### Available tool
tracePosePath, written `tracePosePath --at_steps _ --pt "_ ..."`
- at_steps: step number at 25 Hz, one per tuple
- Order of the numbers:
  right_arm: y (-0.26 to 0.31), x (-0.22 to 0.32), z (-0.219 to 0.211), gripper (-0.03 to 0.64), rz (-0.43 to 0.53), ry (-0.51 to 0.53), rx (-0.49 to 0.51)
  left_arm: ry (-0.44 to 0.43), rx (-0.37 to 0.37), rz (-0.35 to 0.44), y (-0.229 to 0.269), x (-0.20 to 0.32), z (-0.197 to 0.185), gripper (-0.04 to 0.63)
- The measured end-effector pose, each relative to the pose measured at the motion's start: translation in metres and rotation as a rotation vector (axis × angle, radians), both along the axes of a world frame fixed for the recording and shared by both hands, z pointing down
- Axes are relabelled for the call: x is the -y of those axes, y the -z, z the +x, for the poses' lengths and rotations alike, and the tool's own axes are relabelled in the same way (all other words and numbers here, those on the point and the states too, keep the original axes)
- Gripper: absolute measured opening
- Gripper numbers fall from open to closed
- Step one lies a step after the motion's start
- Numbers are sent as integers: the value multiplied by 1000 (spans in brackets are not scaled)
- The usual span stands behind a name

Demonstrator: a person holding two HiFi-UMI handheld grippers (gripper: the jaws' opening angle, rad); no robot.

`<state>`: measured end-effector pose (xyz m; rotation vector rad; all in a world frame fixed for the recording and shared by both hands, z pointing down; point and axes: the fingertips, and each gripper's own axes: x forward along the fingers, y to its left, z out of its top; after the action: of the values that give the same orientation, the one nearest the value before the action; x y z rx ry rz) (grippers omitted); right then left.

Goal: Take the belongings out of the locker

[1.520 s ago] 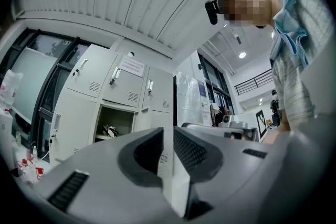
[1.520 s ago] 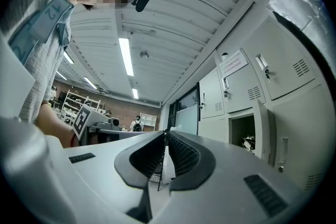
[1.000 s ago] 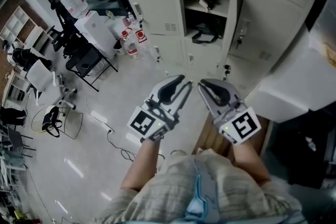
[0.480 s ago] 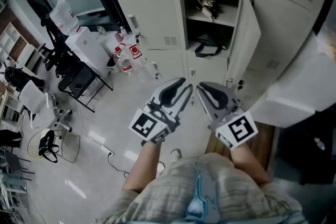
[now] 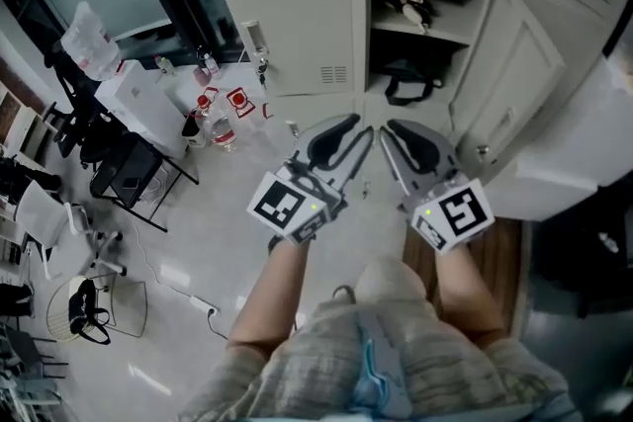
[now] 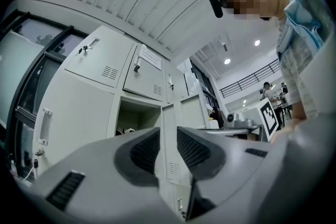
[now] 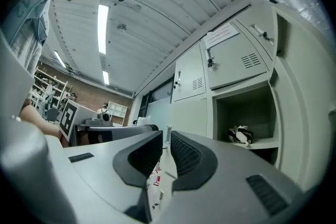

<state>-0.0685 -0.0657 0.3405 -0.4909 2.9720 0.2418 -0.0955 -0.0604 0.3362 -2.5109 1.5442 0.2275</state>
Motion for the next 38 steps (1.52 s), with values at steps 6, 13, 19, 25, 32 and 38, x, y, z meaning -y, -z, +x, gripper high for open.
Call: tracePosePath --at_steps 6,13,19,25,32,38 --pt "6 26 -23 23 5 -67 -8 -36 -14 4 7 32 -21 83" --pt "16 89 -34 76 5 -150 12 -71 -24 3 7 82 -31 83" --pt "23 152 -40 107 15 -207 -2 -80 -25 6 17 138 -35 83" --pt "17 194 -40 107 9 -245 -18 -71 -53 -1 11 172 -40 83" --pt "11 227 -40 109 11 -356 -85 -76 -85 -51 0 195 -51 83" --pt "12 260 -45 157 6 -457 -139 -152 -89 -77 1 207 -50 83"
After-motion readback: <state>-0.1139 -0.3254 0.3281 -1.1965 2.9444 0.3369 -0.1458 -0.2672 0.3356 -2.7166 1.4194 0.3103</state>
